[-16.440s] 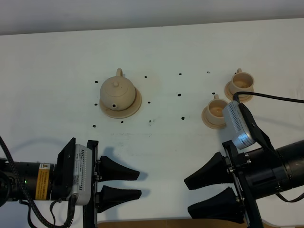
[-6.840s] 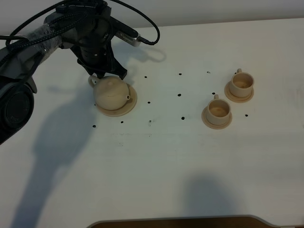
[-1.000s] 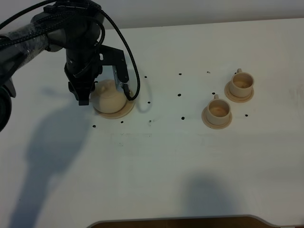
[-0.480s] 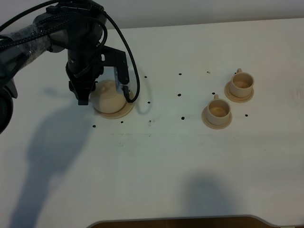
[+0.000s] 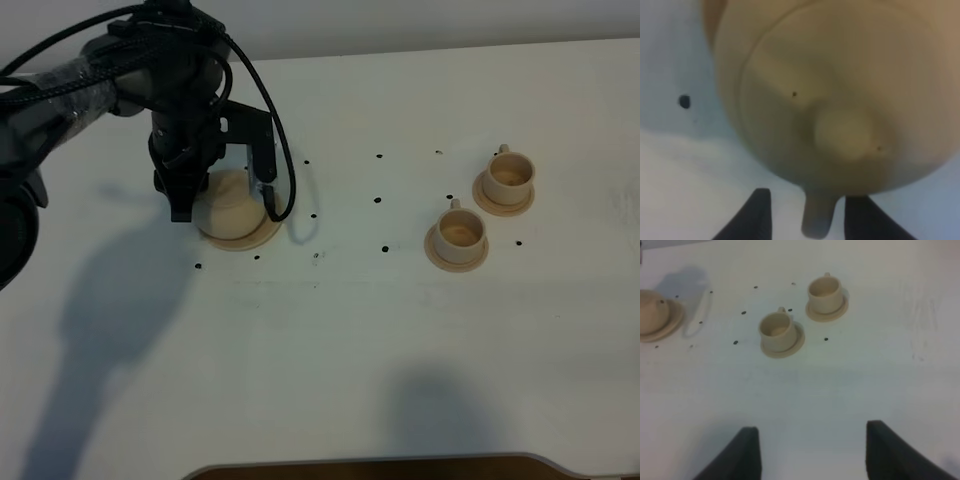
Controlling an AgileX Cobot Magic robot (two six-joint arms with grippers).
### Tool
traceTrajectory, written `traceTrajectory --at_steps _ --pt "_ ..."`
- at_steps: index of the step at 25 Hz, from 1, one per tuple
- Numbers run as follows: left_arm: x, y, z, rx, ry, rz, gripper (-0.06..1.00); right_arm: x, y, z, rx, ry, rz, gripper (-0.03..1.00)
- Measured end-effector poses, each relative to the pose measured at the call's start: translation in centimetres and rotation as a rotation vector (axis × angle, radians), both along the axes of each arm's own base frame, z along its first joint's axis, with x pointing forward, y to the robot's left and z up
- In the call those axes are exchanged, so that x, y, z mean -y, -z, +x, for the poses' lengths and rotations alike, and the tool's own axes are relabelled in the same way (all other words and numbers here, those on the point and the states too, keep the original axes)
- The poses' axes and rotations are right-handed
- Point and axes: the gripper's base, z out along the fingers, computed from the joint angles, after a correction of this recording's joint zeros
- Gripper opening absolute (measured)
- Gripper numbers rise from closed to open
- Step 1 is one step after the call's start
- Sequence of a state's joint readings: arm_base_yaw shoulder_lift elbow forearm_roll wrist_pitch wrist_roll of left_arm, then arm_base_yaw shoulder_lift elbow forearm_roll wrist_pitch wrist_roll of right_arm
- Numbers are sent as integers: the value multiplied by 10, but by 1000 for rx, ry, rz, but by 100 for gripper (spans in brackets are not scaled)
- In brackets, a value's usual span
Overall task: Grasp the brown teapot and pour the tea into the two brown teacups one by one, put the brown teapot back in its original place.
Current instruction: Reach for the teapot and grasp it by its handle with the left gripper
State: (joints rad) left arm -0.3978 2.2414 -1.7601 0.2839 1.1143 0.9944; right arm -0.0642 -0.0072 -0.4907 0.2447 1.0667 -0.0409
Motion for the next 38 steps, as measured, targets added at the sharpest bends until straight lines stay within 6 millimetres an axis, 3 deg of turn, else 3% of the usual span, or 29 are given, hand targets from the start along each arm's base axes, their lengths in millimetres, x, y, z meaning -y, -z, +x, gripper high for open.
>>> traceTrajectory --at_steps 16,30,38 --pt "2 1 0 -20 93 -14 38 0 0 0 0 0 1 48" --pt "3 1 1 -44 202 -27 16 0 0 0 0 0 1 48" --pt "3 1 1 -50 247 -19 15 0 0 0 0 0 1 48"
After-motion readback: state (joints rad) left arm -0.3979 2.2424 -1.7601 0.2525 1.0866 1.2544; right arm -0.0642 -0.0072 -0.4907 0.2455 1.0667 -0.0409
